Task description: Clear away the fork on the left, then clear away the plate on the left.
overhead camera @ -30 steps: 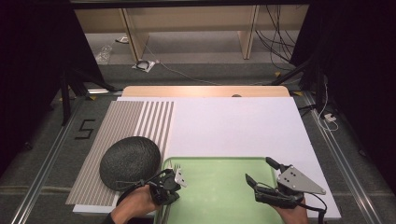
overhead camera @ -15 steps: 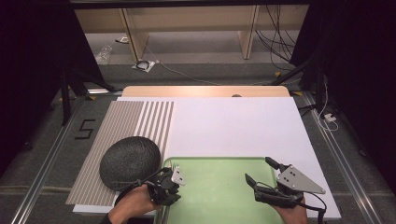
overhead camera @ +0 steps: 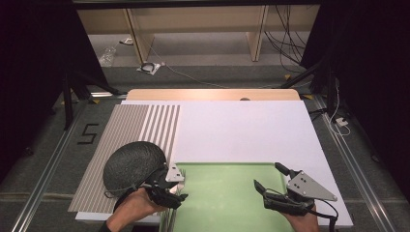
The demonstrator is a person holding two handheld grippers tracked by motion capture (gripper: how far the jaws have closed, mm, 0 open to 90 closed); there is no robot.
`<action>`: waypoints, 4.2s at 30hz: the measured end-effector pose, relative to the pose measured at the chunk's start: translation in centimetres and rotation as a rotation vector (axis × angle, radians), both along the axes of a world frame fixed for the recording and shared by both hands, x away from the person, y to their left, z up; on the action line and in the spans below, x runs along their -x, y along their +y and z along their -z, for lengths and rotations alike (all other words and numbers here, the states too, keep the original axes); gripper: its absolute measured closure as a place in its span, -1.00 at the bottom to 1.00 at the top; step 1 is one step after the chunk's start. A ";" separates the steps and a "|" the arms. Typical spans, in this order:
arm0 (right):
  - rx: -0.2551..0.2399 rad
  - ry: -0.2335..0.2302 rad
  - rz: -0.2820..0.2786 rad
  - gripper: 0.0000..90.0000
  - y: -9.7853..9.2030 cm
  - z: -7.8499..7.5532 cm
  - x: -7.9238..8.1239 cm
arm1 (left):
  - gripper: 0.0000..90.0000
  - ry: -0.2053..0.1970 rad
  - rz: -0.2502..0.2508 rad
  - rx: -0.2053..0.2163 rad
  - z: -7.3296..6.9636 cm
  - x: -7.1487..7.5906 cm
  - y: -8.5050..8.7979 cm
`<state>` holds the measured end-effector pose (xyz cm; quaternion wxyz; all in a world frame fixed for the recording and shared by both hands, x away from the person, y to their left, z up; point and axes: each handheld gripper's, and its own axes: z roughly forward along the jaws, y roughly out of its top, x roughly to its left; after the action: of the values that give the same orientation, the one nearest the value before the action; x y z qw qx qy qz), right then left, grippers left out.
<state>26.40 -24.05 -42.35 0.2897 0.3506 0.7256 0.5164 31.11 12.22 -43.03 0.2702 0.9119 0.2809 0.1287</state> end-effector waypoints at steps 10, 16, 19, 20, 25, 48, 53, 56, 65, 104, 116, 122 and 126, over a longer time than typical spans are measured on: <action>0.005 -0.002 -0.003 -0.64 0.0 0.0 0.0 | -0.48 -0.083 -0.117 0.109 -1.0 -0.2 1.8; 0.002 -0.001 -0.002 -0.64 0.1 0.0 0.0 | -0.55 -0.108 -0.184 0.145 -1.3 -0.5 2.9; 0.003 -0.001 -0.003 -0.64 0.1 0.0 0.0 | -0.57 -0.118 -0.215 0.154 -1.4 -0.6 3.4; 0.003 -0.001 -0.003 -0.64 0.1 0.0 0.0 | -0.57 -0.117 -0.219 0.153 -1.4 -0.7 3.6; 0.003 -0.001 -0.003 -0.64 0.1 0.0 0.0 | -0.57 -0.130 -0.249 0.169 -1.4 -0.6 4.2; 0.001 0.008 0.000 -0.64 0.0 0.0 -0.1 | -0.59 -0.141 -0.376 0.203 -1.3 -0.7 7.4; 0.005 0.009 -0.007 -0.64 0.2 0.0 -0.1 | -0.60 -0.144 -0.419 0.201 -1.4 -0.7 8.2; -0.002 0.005 -0.002 -0.64 0.0 0.0 -0.1 | -0.60 -0.143 -0.462 0.207 -1.3 -0.8 9.0; 0.006 0.007 -0.002 -0.64 0.0 0.0 -0.1 | -0.63 -0.140 -0.593 0.206 -1.1 -0.9 11.1; 0.002 0.005 -0.005 -0.64 0.1 0.0 -0.1 | -0.65 -0.095 -0.791 0.276 0.0 -0.2 14.5; 0.002 0.005 -0.006 -0.64 0.0 0.1 -0.2 | -0.65 -0.056 -0.895 0.335 0.6 0.0 16.4; -0.002 0.003 -0.009 -0.64 0.1 0.1 -0.3 | -0.65 -0.029 -0.941 0.379 0.7 0.2 17.5; -0.001 0.011 -0.010 -0.64 0.0 0.2 -0.4 | -0.65 -0.005 -0.963 0.404 0.9 0.3 18.0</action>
<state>26.84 -24.08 -42.53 0.2830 0.3499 0.7287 0.5161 30.84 30.20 -43.91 0.3518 0.6086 0.6871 0.1836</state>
